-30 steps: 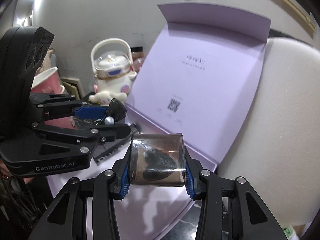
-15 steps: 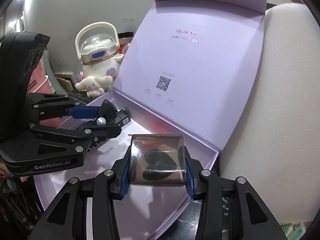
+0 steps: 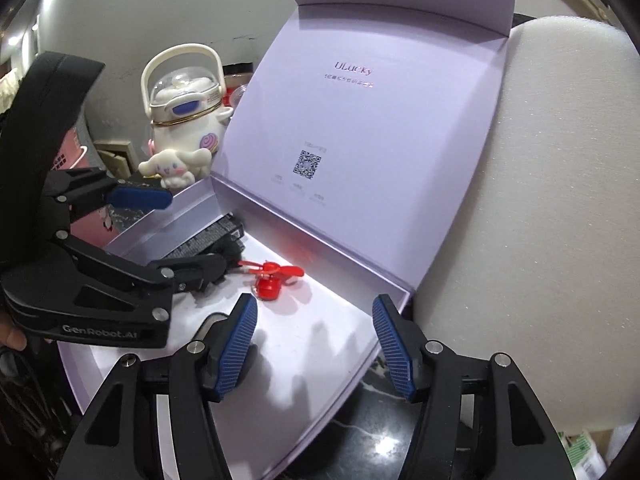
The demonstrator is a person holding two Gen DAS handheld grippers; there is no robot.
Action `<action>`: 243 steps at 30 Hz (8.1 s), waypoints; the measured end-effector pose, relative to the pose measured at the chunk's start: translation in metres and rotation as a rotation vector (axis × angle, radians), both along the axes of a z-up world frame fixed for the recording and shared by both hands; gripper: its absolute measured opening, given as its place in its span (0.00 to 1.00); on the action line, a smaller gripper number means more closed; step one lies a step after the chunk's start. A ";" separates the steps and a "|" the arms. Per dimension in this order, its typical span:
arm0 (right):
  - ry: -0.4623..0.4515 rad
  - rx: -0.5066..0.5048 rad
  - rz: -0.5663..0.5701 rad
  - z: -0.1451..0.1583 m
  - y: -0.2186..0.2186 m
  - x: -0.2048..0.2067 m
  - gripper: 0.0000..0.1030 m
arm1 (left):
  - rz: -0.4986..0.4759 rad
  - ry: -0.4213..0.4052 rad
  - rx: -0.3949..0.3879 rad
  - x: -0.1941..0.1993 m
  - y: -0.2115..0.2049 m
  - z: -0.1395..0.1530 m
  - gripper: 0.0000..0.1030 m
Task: Organize rigid objects
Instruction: 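Lower the claw clip into the box with the left tool while the right tool lowers the clear case, then open both tools to release the items and withdraw from the box, then grasp the black comb clip with the left tool while the right tool grasps the gingham scrunchie, then lift the comb clip and scrunchie and carry them over the lavender box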
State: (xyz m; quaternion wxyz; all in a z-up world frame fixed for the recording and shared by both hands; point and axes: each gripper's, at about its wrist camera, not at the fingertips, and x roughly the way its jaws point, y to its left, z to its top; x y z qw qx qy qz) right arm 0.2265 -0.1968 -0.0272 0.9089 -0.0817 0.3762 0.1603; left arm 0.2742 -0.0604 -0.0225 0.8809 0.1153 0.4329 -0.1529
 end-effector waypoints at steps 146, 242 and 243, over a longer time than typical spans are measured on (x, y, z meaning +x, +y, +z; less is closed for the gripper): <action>0.162 0.235 0.036 -0.043 0.018 -0.229 0.21 | 0.074 0.125 -0.251 -0.245 0.072 -0.022 0.84; 0.028 0.129 0.064 -0.034 0.018 -0.262 0.23 | 0.038 -0.057 -0.191 -0.291 0.069 0.011 0.28; 0.024 0.130 0.064 -0.032 0.017 -0.262 0.23 | 0.033 -0.065 -0.190 -0.290 0.068 0.014 0.28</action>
